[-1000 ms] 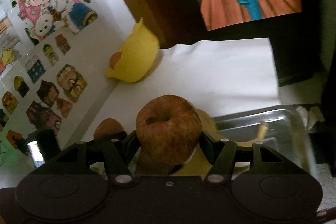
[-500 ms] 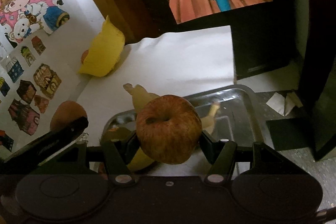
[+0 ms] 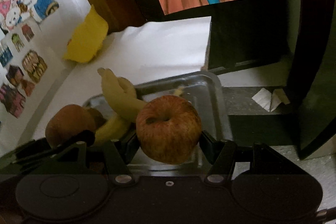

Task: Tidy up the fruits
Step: 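Lower both apples onto the tray and open both grippers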

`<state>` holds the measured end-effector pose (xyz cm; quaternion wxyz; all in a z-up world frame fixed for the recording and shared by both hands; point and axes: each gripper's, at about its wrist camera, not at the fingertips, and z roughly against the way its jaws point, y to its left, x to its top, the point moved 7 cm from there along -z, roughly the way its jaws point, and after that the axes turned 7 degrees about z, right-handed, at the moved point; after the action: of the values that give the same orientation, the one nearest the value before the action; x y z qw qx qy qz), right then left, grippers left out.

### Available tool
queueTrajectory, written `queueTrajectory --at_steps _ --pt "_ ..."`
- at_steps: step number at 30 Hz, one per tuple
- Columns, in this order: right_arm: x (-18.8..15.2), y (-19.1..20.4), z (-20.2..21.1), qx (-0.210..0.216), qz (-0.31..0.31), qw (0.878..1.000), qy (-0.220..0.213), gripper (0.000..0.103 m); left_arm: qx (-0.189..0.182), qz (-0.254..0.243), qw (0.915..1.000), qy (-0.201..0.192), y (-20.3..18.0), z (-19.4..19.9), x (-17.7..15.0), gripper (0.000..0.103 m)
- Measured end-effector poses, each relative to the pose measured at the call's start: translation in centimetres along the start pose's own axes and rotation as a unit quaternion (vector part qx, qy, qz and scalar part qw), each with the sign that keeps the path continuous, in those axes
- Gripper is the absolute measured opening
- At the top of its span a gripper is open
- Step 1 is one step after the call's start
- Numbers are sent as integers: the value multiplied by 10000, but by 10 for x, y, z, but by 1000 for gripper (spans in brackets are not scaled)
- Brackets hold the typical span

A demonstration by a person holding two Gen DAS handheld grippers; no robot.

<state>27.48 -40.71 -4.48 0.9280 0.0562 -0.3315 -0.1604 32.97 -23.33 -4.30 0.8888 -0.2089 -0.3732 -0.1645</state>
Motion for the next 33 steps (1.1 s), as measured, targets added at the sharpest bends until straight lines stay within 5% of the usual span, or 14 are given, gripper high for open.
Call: queueTrajectory --at_steps 11,33 --pt "8 -14 -24 412 811 9957 172 63 318 -290 9989 207 -27 -12 -24 72" --pt "8 -13 -52 1135 1737 9782 52 66 919 -648 9935 -159 -40 -19 -36 73"
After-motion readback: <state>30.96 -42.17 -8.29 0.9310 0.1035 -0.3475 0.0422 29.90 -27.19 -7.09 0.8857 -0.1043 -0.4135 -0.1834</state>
